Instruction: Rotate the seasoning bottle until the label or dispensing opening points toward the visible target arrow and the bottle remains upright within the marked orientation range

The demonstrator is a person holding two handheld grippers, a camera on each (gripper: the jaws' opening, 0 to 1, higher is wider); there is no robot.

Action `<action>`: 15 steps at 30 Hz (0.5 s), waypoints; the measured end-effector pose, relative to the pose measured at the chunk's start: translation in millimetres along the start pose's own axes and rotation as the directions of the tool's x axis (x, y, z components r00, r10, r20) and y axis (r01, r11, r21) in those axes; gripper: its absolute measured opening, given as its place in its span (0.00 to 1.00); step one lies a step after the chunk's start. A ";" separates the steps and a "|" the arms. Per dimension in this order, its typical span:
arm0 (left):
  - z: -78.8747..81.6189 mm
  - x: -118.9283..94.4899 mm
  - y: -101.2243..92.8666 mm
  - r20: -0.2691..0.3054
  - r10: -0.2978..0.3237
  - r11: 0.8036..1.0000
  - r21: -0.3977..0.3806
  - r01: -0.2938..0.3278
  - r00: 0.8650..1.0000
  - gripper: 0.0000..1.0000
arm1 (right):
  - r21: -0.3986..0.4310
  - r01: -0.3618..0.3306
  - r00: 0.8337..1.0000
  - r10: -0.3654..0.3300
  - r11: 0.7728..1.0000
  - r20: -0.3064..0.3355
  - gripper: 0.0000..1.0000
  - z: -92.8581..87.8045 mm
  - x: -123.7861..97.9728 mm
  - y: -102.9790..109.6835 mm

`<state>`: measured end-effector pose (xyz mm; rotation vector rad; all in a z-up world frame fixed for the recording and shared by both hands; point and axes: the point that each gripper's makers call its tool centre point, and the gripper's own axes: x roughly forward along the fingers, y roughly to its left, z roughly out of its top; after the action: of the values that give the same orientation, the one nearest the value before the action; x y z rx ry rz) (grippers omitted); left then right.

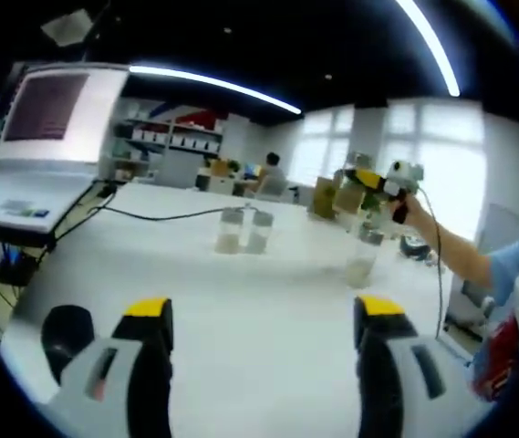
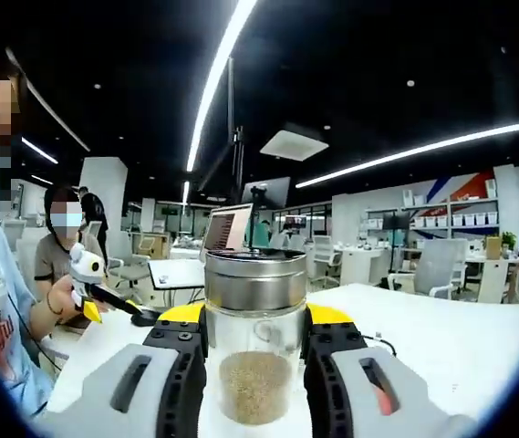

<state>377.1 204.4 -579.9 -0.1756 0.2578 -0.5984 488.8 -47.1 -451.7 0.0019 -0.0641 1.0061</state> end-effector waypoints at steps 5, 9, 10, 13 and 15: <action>-0.9 -1.7 3.7 0.005 0.004 1.000 -0.016 -0.004 1.000 0.86 | -0.007 0.008 0.997 -0.007 1.000 0.074 0.39 -0.1 -0.3 32.7; 3.0 -5.9 -0.1 0.017 -0.002 1.000 -0.007 0.002 1.000 0.86 | -0.034 0.031 0.996 -0.028 0.999 0.087 0.39 -6.0 0.7 54.7; 3.9 -6.4 -1.2 0.022 -0.007 1.000 -0.006 0.007 1.000 0.86 | -0.037 0.041 0.996 -0.038 0.998 0.086 0.39 -10.8 1.0 60.4; 3.7 -7.1 -2.8 0.024 -0.017 1.000 -0.004 0.017 1.000 0.86 | 0.052 0.070 0.989 -0.076 0.996 0.123 0.39 -21.4 -0.6 62.8; 2.9 -8.0 -2.7 0.022 -0.017 1.000 -0.002 0.017 1.000 0.86 | 0.008 0.110 0.989 -0.110 0.994 0.097 0.39 -35.7 -0.9 66.1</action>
<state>370.2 207.1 -575.0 -0.1870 0.2357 -0.6127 434.4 -11.4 -489.3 0.0563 -0.1504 0.8956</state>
